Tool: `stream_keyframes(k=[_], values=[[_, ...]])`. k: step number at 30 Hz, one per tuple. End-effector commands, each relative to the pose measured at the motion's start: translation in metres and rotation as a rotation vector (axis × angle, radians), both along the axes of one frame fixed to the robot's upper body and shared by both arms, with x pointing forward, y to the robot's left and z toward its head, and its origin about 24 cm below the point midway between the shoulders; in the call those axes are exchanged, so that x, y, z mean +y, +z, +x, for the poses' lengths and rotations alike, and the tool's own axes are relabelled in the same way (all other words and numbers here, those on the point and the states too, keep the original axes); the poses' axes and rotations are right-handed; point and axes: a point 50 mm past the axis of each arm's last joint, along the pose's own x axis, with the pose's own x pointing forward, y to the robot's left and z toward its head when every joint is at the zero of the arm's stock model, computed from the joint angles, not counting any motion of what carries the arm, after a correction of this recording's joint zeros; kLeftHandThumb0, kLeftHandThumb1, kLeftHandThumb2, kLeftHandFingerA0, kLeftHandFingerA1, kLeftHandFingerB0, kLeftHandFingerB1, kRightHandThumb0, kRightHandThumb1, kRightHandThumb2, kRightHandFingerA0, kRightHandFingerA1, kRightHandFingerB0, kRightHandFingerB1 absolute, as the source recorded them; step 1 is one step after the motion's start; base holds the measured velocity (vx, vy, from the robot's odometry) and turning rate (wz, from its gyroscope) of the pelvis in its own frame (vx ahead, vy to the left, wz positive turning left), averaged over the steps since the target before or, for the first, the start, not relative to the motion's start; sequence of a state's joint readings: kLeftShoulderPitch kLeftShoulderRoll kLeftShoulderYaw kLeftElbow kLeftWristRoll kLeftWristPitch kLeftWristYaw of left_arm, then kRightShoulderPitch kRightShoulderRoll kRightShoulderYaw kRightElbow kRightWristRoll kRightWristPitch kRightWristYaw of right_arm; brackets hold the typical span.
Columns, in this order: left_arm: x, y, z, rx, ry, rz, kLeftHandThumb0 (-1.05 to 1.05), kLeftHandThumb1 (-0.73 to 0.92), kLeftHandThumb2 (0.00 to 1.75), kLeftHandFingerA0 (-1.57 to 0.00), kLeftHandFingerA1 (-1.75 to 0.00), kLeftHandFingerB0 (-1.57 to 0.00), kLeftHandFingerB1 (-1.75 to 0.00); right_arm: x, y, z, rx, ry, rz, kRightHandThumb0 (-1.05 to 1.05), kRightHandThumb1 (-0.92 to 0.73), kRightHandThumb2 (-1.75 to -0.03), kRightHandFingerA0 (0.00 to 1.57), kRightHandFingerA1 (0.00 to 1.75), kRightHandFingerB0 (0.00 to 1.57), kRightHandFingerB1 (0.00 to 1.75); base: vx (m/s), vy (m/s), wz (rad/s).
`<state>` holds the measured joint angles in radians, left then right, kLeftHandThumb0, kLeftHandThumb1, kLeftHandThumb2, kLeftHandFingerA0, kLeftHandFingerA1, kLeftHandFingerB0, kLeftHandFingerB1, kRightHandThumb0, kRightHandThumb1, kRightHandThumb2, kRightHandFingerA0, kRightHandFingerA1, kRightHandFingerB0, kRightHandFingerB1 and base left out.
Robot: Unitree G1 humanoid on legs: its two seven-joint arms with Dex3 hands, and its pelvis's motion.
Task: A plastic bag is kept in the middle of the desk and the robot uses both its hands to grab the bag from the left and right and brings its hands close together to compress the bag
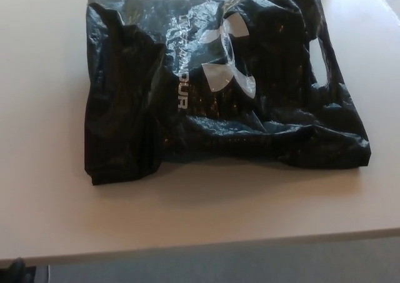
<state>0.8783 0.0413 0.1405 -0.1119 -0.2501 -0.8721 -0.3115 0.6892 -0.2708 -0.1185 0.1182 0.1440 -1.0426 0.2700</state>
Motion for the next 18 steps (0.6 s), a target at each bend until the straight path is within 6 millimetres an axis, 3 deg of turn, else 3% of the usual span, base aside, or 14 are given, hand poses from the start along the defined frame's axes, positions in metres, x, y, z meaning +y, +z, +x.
stream_keyframes(k=[1, 2, 5, 6, 8, 9, 10, 13, 14, 15, 16, 17, 18], values=[[0.0015, 0.0067, -0.0009, -0.093, 0.01, 0.062, -0.63, 0.92, 0.83, -0.08, -0.29, -0.07, -0.25, -0.0015, 0.0041, -0.0006, -0.054, 0.018, 0.013, -0.66, -0.66, -1.03, 0.0, 0.38, 0.04, 0.41, 0.0, 0.0, 0.0], [0.0021, 0.0071, 0.0005, -0.091, -0.005, 0.059, -0.63, 0.82, 1.18, -0.02, -0.32, -0.01, -0.31, -0.0016, 0.0037, -0.0002, -0.053, 0.016, 0.015, -0.69, -0.67, -1.03, 0.0, 0.38, 0.03, 0.41, 0.0, 0.0, 0.0], [0.0013, 0.0045, 0.001, -0.055, -0.044, -0.022, -0.74, 0.85, 1.16, -0.05, -0.22, -0.05, -0.24, -0.0014, 0.0042, -0.0012, -0.045, 0.009, 0.004, -0.68, -0.67, -1.03, 0.01, 0.39, 0.02, 0.42, 0.0, 0.0, 0.0], [0.0026, 0.0061, -0.0011, -0.038, -0.017, 0.026, -0.66, 0.81, 1.18, -0.01, -0.3, -0.01, -0.31, -0.0008, 0.0029, -0.0017, -0.04, 0.01, 0.014, -0.68, -0.66, -1.02, 0.01, 0.4, 0.02, 0.42, 0.0, 0.0, 0.0], [0.0032, 0.0083, 0.0002, -0.077, -0.026, 0.028, -0.63, 0.82, 1.17, -0.01, -0.31, -0.02, -0.31, 0.0011, 0.0019, -0.0028, -0.038, 0.012, 0.029, -0.68, -0.66, -1.02, 0.01, 0.39, 0.02, 0.42, 0.0, 0.0, 0.0], [0.0034, 0.0085, 0.0008, -0.075, -0.029, 0.042, -0.72, 0.87, 1.17, -0.06, -0.26, -0.06, -0.25, 0.0011, 0.0021, -0.0028, -0.038, 0.012, 0.032, -0.68, -0.66, -1.02, 0.0, 0.4, 0.03, 0.43, 0.0, 0.0, 0.0], [0.0032, 0.0088, 0.0015, -0.068, -0.026, 0.051, -0.64, 0.81, 1.17, -0.02, -0.31, -0.02, -0.32, 0.0008, 0.0025, -0.003, -0.038, 0.011, 0.028, -0.67, -0.66, -1.02, 0.0, 0.41, 0.03, 0.43, 0.0, 0.0, 0.0], [0.0038, 0.0089, 0.0029, -0.09, 0.002, 0.045, -0.69, 0.79, 1.12, -0.05, -0.39, -0.05, -0.37, 0.0004, 0.0023, -0.0032, -0.034, 0.013, 0.028, -0.74, -0.66, -1.0, 0.01, 0.41, 0.07, 0.43, 0.0, 0.0, 0.0], [0.0031, 0.0095, 0.0028, -0.077, -0.002, 0.036, -0.66, 0.92, 0.8, -0.08, -0.24, -0.07, -0.23, 0.0003, 0.0022, -0.0029, -0.04, 0.014, 0.025, -0.34, -0.6, -1.14, 0.0, 0.49, 0.0, 0.48, 0.0, 0.0, 0.0], [0.0024, 0.01, 0.0019, -0.064, -0.007, 0.028, -0.66, 0.78, 1.14, -0.04, -0.34, -0.04, -0.33, -0.0001, 0.0022, -0.0028, -0.041, 0.013, 0.016, -0.34, -0.6, -1.14, 0.0, 0.49, 0.0, 0.48, 0.0, 0.0, 0.0], [0.0018, 0.0104, 0.001, -0.056, -0.006, 0.023, -0.66, 0.78, 1.14, -0.04, -0.34, -0.04, -0.33, -0.0005, 0.0023, -0.0029, -0.036, 0.012, 0.005, -0.34, -0.6, -1.14, 0.0, 0.49, 0.0, 0.48, 0.0, 0.0, 0.0], [0.0019, 0.0098, 0.0012, -0.048, -0.021, 0.015, -0.65, 0.8, 1.17, 0.0, -0.29, 0.0, -0.3, -0.0004, 0.0025, -0.0028, -0.031, 0.014, 0.008, -0.69, -0.67, -1.03, 0.01, 0.43, 0.04, 0.43, 0.0, 0.0, 0.0], [0.0018, 0.009, 0.0016, -0.046, -0.036, -0.001, -0.73, 0.83, 1.14, -0.05, -0.23, -0.06, -0.26, -0.0002, 0.0026, -0.003, -0.025, 0.015, 0.011, -0.7, -0.67, -1.03, 0.01, 0.43, 0.04, 0.43, 0.0, 0.0, 0.0]])
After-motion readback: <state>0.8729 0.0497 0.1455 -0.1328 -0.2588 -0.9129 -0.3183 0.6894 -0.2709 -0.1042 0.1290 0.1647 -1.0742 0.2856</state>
